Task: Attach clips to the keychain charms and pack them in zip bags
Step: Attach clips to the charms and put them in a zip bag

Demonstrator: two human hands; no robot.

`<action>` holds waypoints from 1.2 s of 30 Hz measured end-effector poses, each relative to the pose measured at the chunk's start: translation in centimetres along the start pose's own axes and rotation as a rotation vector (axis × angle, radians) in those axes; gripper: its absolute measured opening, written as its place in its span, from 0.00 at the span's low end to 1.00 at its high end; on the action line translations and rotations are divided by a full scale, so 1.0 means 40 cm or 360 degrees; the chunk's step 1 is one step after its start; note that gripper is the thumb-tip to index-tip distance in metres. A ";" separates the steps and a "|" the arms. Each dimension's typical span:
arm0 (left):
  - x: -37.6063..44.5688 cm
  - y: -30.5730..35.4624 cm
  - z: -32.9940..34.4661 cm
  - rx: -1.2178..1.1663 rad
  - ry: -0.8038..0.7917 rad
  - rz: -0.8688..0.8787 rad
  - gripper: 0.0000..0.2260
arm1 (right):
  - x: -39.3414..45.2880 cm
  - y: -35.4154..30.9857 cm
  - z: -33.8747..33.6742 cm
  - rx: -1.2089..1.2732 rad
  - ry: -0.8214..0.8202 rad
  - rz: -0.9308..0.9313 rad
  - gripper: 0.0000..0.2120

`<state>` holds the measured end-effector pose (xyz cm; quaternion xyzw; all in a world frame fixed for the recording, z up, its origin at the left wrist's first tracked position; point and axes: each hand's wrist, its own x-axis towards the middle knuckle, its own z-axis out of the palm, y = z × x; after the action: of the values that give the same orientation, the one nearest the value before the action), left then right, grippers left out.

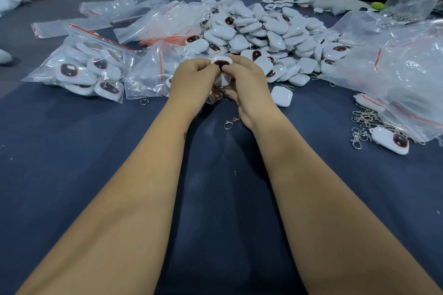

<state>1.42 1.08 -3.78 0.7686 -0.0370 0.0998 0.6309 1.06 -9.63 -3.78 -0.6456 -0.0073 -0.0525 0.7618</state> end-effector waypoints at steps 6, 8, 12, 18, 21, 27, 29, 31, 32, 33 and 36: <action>0.004 -0.005 0.001 0.0060 0.0013 0.0018 0.11 | 0.001 0.006 0.001 -0.0079 0.0020 -0.0029 0.11; 0.004 -0.005 0.002 0.0066 0.0011 0.0017 0.11 | 0.000 0.005 0.001 -0.0097 0.0039 -0.0015 0.10; 0.003 -0.006 0.001 0.0038 0.0011 0.0009 0.10 | -0.001 0.003 0.000 -0.0088 0.0039 0.0000 0.09; 0.001 -0.004 0.002 0.0060 0.0008 0.0017 0.13 | -0.001 0.000 0.004 -0.0071 0.0045 0.0010 0.09; 0.002 -0.005 0.001 0.0076 0.0015 0.0033 0.13 | -0.001 0.001 0.005 -0.0086 0.0050 0.0008 0.10; 0.004 -0.005 0.001 0.0144 0.0045 0.0071 0.12 | -0.004 -0.001 0.005 -0.0060 0.0039 0.0006 0.11; 0.004 -0.004 0.000 0.0168 0.0052 0.0082 0.11 | -0.006 0.000 0.004 -0.0061 0.0033 -0.0002 0.12; 0.004 -0.002 -0.001 0.0203 0.0066 0.0101 0.10 | -0.008 0.000 0.003 -0.0063 0.0023 -0.0001 0.12; 0.003 0.000 0.000 0.0218 0.0075 0.0112 0.10 | -0.008 -0.001 0.003 -0.0065 0.0021 0.0004 0.11; 0.002 0.000 0.001 0.0231 0.0083 0.0118 0.10 | -0.008 -0.001 0.003 -0.0066 0.0021 0.0011 0.11; -0.006 0.002 0.004 0.0186 0.0066 0.0104 0.12 | -0.011 -0.004 0.008 -0.0072 0.0054 0.0023 0.10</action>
<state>1.18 0.90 -3.76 0.8002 -0.0431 0.1383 0.5820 0.61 -9.32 -3.59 -0.6617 0.0115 -0.0579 0.7474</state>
